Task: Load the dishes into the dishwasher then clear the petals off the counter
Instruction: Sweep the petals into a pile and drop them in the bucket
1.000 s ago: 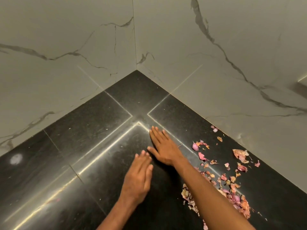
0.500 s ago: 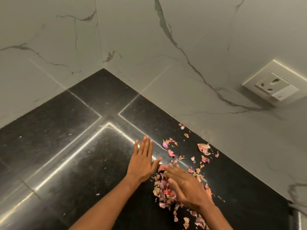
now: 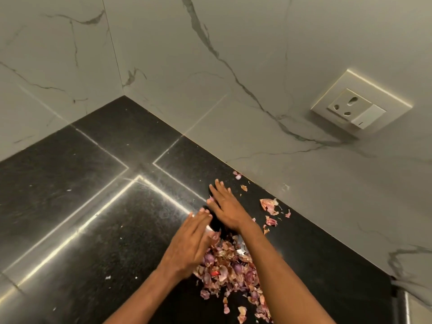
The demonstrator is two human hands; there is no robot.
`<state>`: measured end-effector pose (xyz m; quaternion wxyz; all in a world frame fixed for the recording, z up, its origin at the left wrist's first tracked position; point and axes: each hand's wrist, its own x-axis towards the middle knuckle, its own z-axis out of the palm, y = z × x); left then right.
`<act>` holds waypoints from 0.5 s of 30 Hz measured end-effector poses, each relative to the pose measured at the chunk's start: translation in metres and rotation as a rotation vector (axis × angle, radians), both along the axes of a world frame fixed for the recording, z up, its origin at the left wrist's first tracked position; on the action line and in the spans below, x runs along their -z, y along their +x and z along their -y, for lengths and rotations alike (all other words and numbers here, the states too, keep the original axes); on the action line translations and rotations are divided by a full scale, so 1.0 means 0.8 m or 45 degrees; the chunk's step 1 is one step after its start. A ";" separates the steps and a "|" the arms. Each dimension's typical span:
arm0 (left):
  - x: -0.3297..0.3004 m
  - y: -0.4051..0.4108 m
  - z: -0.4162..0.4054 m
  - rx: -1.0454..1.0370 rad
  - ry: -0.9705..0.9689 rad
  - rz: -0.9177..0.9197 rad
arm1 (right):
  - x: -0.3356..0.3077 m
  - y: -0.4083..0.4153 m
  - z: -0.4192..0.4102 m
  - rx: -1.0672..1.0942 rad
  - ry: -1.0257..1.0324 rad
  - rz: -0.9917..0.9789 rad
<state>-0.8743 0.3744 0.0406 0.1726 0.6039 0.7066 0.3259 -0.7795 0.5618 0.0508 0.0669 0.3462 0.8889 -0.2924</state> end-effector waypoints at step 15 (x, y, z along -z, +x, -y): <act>0.040 0.018 -0.070 0.238 -0.197 -0.493 | -0.048 0.113 0.027 0.407 0.162 -0.672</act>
